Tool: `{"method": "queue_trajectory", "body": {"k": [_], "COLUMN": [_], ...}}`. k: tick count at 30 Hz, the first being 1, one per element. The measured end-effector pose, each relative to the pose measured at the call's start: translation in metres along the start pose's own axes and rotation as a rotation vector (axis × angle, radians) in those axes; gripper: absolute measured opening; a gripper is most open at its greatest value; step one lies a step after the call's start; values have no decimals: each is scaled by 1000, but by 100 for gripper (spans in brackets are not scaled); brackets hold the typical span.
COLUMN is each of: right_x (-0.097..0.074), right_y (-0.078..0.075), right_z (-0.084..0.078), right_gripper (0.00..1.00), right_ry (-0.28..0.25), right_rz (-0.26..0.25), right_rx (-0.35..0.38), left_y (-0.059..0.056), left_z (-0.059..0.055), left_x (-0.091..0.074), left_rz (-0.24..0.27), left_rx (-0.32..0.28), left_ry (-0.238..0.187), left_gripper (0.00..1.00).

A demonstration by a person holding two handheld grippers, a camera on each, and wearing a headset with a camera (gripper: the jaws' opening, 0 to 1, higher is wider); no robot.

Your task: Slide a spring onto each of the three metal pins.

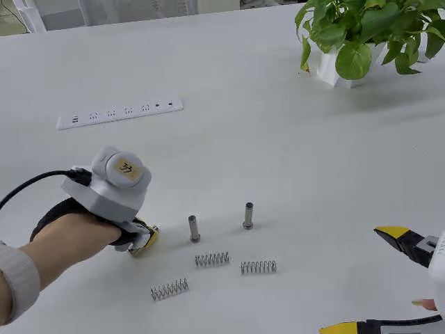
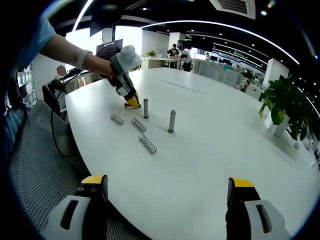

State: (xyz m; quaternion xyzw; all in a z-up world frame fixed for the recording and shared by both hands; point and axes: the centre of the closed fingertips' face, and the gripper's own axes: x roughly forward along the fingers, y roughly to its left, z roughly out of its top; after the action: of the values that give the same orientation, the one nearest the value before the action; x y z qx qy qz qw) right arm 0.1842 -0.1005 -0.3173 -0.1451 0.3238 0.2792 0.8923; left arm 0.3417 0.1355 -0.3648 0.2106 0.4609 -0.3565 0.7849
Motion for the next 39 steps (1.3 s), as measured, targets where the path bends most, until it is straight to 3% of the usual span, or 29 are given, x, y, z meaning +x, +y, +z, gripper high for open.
{"method": "queue_trajectory", "body": {"k": [7, 19, 39], "right_x": [1, 4, 6], "right_y": [3, 10, 16], "right_z": [0, 4, 6], "right_gripper": [100, 100, 100], "right_ry": [8, 4, 3], "right_rz": [5, 21, 37], "right_rx": [-15, -26, -44], "left_y": [-1, -4, -7], "left_z": [1, 14, 2], "left_x": [-4, -23, -43], "left_rz": [-16, -21, -12], "left_rx": [-42, -32, -40], "left_ry": [-29, -94, -138], "left_gripper": [4, 4, 4]}}
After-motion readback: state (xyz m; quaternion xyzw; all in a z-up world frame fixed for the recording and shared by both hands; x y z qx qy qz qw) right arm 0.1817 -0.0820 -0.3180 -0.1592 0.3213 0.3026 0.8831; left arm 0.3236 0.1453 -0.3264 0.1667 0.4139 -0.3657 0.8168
